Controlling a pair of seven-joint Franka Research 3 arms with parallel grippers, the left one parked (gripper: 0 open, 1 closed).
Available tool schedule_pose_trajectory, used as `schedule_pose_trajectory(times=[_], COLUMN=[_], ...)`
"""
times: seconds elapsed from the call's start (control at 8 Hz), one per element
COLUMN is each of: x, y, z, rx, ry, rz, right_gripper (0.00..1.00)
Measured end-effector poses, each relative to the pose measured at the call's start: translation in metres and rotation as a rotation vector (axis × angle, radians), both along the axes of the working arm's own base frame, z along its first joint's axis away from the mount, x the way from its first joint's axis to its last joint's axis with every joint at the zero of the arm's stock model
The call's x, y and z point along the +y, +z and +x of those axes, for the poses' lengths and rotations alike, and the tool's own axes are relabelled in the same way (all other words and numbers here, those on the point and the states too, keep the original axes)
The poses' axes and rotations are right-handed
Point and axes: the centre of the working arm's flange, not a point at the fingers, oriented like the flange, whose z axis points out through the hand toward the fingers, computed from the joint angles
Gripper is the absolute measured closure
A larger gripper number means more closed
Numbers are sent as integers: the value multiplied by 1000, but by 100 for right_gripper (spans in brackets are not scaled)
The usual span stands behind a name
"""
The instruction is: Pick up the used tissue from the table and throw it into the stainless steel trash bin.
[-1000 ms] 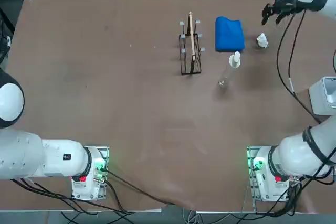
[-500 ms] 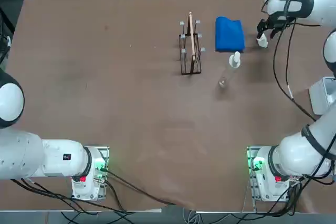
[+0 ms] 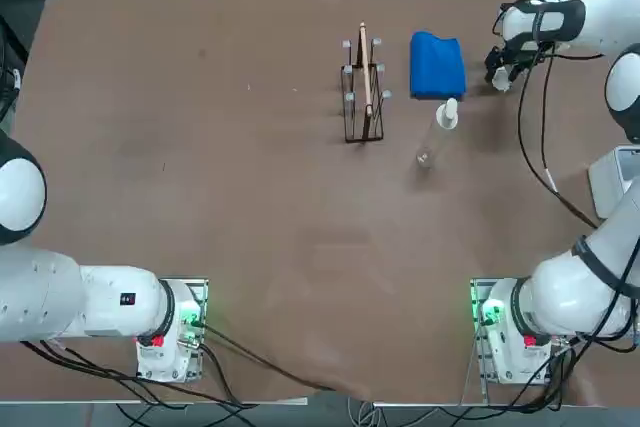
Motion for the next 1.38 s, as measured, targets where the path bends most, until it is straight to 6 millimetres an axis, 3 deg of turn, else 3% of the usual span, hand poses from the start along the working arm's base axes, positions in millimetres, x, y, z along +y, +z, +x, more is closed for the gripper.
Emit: schedule_pose_trajectory(times=[0.38, 0.75, 0.88, 1.12, 1.38], x=[-8, -10, -11, -31, -86], y=[-22, -19, -16, 7, 60], z=[-1, 5, 6, 0, -25], rx=[4, -7, -7, 37, 121], ry=[25, 32, 24, -18, -106], rz=[-27, -38, -39, -43, -44], right_gripper=[4, 56, 69, 71, 71])
